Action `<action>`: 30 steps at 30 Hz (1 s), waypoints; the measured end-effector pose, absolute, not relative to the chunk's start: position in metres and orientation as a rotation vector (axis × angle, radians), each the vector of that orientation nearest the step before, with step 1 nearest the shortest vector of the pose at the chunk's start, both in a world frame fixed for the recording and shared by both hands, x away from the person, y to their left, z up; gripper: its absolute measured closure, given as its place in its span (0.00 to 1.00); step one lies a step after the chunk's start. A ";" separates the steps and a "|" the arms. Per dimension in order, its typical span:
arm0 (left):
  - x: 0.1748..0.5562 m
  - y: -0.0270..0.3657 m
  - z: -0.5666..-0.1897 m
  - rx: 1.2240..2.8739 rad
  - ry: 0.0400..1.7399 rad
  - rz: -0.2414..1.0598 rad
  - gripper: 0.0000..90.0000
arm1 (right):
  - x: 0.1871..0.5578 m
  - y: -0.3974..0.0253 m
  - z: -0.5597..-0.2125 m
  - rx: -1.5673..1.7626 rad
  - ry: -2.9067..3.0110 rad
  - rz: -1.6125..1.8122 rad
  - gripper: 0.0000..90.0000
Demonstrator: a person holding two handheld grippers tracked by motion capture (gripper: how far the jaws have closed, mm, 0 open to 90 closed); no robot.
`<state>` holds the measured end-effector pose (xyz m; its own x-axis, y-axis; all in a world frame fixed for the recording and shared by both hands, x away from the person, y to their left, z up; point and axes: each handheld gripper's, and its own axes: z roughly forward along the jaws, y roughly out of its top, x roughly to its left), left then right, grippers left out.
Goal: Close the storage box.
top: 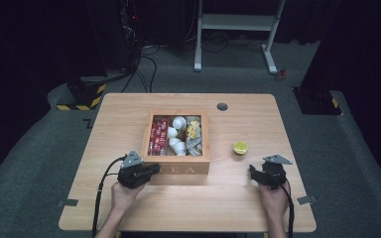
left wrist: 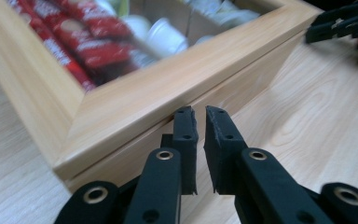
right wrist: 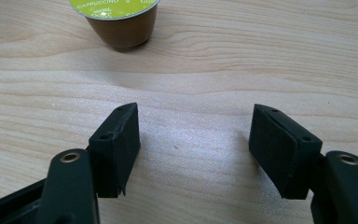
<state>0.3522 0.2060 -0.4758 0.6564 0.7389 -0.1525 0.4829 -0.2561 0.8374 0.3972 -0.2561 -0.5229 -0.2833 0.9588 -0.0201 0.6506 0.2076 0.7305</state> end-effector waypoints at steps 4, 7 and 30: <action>0.351 0.207 -0.465 1.882 0.948 0.347 0.90 | 0.397 -0.256 -0.523 1.490 2.012 0.855 0.37; 0.352 0.209 -0.460 1.871 0.943 0.364 0.90 | 0.397 -0.256 -0.523 1.490 2.011 0.855 0.37; 0.366 0.227 -0.450 1.853 1.019 0.414 0.79 | 0.397 -0.256 -0.523 1.490 2.011 0.855 0.37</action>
